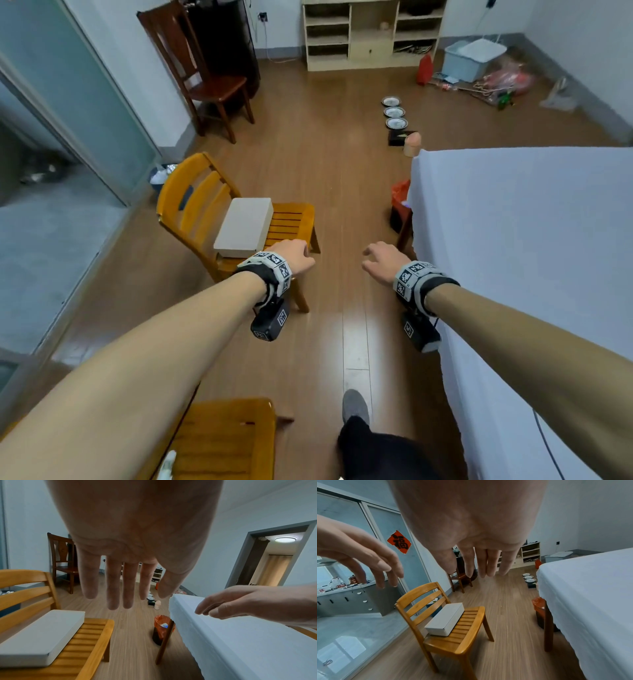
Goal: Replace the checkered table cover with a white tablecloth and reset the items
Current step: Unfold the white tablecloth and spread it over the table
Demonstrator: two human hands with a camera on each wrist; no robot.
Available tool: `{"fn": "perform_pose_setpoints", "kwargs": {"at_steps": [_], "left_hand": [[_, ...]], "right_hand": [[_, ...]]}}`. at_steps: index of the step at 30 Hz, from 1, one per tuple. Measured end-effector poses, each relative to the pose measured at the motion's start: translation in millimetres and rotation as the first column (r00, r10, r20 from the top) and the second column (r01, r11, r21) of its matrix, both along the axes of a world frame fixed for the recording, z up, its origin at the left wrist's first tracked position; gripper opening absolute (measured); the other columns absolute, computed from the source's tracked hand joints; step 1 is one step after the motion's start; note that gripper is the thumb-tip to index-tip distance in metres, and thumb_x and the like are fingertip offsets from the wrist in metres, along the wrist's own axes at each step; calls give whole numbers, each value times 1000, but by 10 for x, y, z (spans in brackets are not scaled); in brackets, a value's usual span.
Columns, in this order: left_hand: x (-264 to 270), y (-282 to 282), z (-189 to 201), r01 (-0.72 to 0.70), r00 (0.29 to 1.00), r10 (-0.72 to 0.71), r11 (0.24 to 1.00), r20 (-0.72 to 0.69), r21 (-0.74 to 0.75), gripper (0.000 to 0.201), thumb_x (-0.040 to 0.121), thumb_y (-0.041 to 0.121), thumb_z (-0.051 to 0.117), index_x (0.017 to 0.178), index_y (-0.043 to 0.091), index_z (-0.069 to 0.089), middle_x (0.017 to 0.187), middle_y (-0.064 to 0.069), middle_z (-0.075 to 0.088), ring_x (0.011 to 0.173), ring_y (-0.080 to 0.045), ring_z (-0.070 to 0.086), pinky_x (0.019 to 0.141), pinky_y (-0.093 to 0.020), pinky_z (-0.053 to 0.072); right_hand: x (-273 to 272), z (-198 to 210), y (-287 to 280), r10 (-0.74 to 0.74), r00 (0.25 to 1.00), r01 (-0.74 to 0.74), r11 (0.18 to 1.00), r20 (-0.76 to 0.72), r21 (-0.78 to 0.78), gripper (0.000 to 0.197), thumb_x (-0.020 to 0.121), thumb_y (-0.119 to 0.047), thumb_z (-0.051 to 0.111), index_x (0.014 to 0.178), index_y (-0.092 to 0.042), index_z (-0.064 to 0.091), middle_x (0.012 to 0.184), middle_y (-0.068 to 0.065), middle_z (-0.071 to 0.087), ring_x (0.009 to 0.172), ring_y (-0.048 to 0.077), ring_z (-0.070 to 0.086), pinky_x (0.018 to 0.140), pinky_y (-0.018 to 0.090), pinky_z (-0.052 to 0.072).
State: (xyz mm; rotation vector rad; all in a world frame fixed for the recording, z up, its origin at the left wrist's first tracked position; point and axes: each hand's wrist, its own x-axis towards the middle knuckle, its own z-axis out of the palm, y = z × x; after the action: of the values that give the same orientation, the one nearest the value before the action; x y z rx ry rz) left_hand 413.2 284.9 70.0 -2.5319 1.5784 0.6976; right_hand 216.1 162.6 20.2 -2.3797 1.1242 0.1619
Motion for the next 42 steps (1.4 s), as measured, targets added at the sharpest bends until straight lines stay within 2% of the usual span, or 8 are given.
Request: {"fn": "perform_pose_setpoints", "kwargs": {"at_steps": [6,8,13,18,24,29,35,42], "left_hand": [[534,-1590,243,14,1000,-14,999,-4,-43,24,89,38,50,103,21,60,96,-2,68,90,-23,63,78,-36,54],[710,-2057,291,37,999,-37,999,13,-34,25,88,39,50,104,23,60,102,-3,67,94,-24,62,79,-35,53],[1158,-3264,265,81,997,-80,997,14,-19,35,91,45,47,118,24,56,113,-3,64,99,-25,60,80,-34,48],[1616,-4711,80,123,990,-128,989,-54,-75,49,90,52,42,130,26,47,102,-2,61,93,-25,60,75,-34,46],[2157,-6450,-3,238,966,-241,970,-93,-40,50,90,52,43,131,24,47,113,-4,63,99,-26,60,76,-35,46],[2412,-7694,126,318,945,-319,948,-64,-27,49,90,50,45,131,23,49,122,-3,61,103,-26,59,85,-37,50],[2545,-9136,104,370,929,-370,929,-27,-5,47,91,49,46,130,23,50,124,-3,61,104,-26,59,82,-36,49],[2781,-10404,210,380,925,-380,925,-4,22,43,92,48,48,127,23,53,126,-2,61,108,-24,59,87,-37,50]], "right_hand": [[532,184,-1541,-15,1000,15,1000,-12,3,43,95,-31,48,133,-13,56,139,9,52,126,26,50,104,41,43],[698,223,-1990,-33,999,33,999,-18,16,42,95,-31,49,132,-12,57,137,9,53,125,26,50,105,41,43],[1117,160,-3108,-64,998,64,998,-10,-2,41,96,-28,49,131,-10,57,136,12,53,124,28,51,105,40,42],[1598,-34,-4346,-132,990,132,991,-40,-17,38,95,-30,48,128,-13,58,131,10,55,121,28,52,104,44,42],[2064,-53,-5803,-226,967,229,973,-121,11,36,94,-29,51,125,-12,60,130,12,56,121,30,52,99,34,40],[2207,95,-6911,-308,948,311,950,-78,34,35,97,-26,51,126,-9,59,131,13,55,121,29,53,101,36,42],[2295,-17,-8282,-378,922,383,922,-84,59,35,96,-28,53,126,-12,59,133,13,54,122,31,53,100,35,43],[2480,-19,-9649,-400,911,409,907,-102,94,31,96,-29,50,120,-12,60,130,11,57,116,30,56,95,36,47]]}}
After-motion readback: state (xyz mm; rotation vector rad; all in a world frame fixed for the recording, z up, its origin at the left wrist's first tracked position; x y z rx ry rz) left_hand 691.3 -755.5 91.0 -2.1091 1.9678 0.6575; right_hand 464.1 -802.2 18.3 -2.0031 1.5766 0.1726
